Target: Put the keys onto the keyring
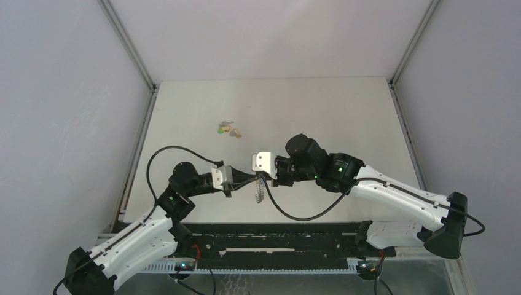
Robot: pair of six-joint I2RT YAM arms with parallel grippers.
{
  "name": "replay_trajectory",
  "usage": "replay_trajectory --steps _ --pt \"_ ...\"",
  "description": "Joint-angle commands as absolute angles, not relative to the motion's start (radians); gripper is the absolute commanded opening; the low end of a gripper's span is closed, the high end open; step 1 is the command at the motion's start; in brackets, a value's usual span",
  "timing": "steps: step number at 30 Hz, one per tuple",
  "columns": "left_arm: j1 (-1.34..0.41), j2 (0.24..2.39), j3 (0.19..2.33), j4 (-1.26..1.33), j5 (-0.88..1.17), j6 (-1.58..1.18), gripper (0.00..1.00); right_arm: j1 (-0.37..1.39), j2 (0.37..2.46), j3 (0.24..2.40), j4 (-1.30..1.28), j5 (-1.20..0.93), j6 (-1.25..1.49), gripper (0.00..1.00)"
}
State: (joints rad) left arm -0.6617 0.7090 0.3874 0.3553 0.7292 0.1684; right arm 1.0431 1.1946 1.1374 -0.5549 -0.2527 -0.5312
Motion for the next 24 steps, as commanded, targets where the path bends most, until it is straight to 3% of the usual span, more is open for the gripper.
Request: replay_trajectory --steps 1,24 --pt "-0.666 0.714 0.452 0.368 0.749 0.173 0.00 1.058 1.166 1.146 -0.500 -0.253 -0.535 0.00" --pt "-0.666 0.714 0.462 0.376 0.668 0.126 0.00 1.105 1.196 1.163 -0.556 -0.174 -0.566 0.00"
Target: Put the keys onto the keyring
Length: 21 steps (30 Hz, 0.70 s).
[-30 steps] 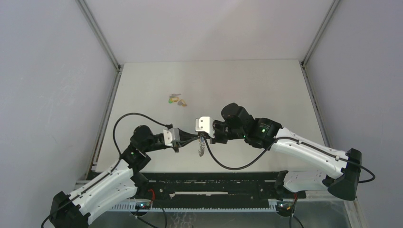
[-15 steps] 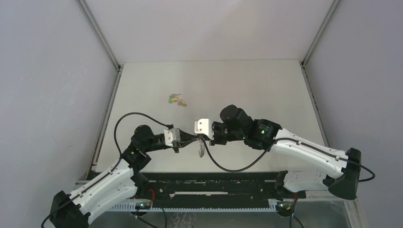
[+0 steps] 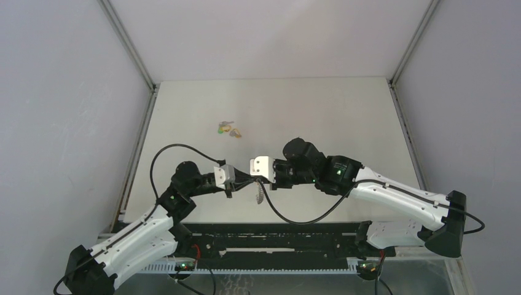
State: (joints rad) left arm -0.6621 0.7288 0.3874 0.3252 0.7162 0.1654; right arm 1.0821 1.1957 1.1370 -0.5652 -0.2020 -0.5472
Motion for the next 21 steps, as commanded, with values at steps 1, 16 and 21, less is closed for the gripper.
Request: replay_trajectory --steps 1,16,21 --pt "-0.666 0.712 0.460 0.386 0.662 0.118 0.00 1.109 1.198 1.163 -0.559 -0.164 -0.569 0.00" --pt "-0.664 0.714 0.461 0.425 0.627 0.046 0.00 1.173 1.235 1.164 -0.592 -0.007 -0.607 0.00" --pt "-0.663 0.711 0.457 0.445 0.625 0.029 0.00 1.177 1.248 1.163 -0.589 0.009 -0.612 0.00"
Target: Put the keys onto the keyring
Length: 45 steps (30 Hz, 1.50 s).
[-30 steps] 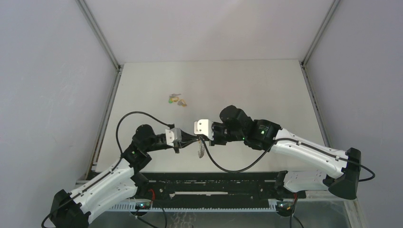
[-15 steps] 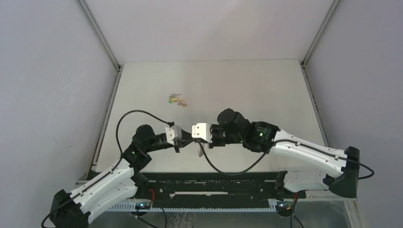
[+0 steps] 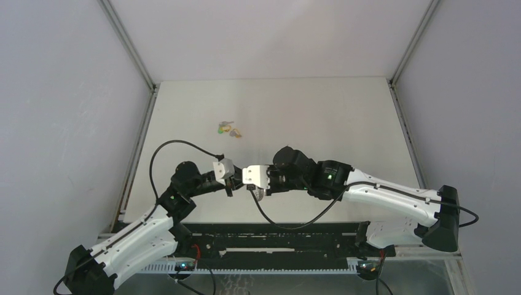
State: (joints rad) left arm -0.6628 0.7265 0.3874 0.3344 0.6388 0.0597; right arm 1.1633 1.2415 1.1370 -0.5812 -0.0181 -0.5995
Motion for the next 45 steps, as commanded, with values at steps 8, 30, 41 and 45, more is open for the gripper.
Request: replay_trajectory --steps 8,30,41,45 --pt "-0.654 0.701 0.413 0.549 0.609 -0.020 0.00 1.160 1.245 1.163 -0.575 -0.019 -0.558 0.00" --pt "-0.627 0.716 0.270 0.907 0.560 -0.147 0.00 0.897 0.943 0.933 -0.105 -0.373 -0.313 0.30" --pt "-0.626 0.808 0.240 1.126 0.582 -0.243 0.00 0.861 0.968 0.885 0.059 -0.457 -0.257 0.32" --pt "-0.626 0.830 0.245 1.150 0.592 -0.256 0.00 0.833 0.984 0.885 0.088 -0.533 -0.235 0.32"
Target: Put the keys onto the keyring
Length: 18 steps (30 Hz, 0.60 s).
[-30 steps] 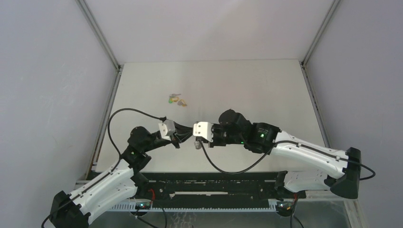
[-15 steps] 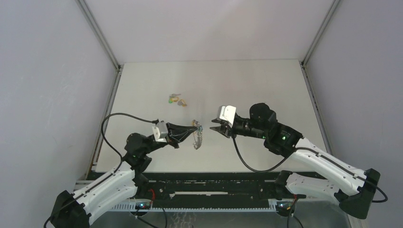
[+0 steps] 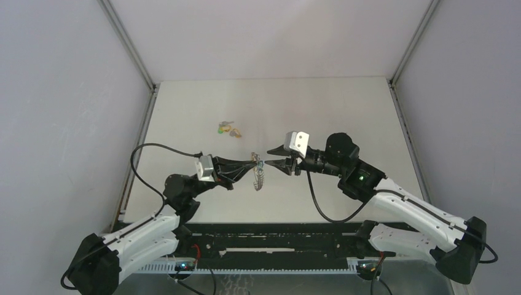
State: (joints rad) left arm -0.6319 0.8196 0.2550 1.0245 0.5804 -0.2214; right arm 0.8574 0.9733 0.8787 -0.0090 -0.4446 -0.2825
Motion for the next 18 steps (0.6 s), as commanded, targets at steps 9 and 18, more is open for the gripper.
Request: replay_trajectory --steps 9,18 --pt "-0.625 0.865 0.269 1.190 0.655 -0.286 0.00 0.773 1.040 0.917 0.084 -0.696 -0.198 0.26" --pt "-0.625 0.876 0.279 1.209 0.679 -0.299 0.00 0.755 1.043 0.919 0.075 -0.793 -0.194 0.23"
